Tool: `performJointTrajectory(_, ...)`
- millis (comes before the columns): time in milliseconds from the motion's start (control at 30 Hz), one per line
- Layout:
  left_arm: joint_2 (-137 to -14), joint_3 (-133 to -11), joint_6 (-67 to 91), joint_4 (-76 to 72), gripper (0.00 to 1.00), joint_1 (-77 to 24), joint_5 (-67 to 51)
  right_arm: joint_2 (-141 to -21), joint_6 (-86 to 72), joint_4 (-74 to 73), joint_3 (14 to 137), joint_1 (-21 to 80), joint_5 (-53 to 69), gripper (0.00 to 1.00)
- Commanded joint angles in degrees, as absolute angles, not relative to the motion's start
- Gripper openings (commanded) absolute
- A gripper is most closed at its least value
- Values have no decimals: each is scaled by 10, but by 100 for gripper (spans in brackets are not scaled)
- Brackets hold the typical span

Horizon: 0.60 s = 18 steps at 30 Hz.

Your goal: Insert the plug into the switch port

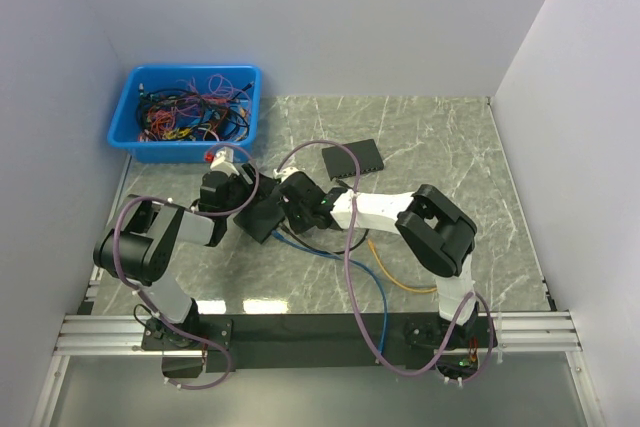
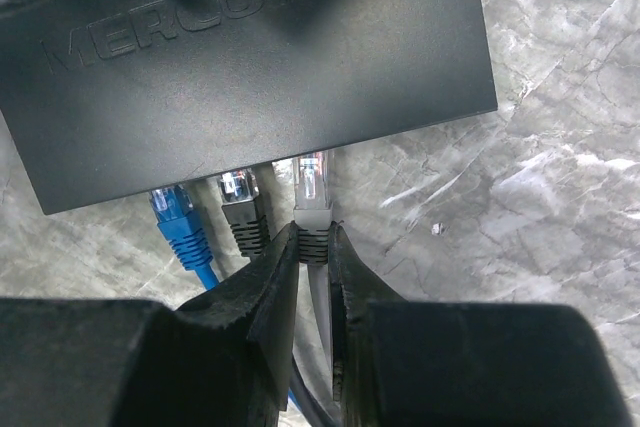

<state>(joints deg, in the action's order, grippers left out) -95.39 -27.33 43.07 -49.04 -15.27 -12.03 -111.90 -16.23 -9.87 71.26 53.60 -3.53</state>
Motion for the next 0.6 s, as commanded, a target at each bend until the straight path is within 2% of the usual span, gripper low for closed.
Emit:
performJointTrajectory(0, -959, -264, 428, -513, 71, -168, -163, -1123, -163, -71, 744, 537, -39, 0)
performJointTrajectory(567, -977, -249, 432, -548, 69, -183, -185, -1135, -142, -62, 762, 538, -61, 0)
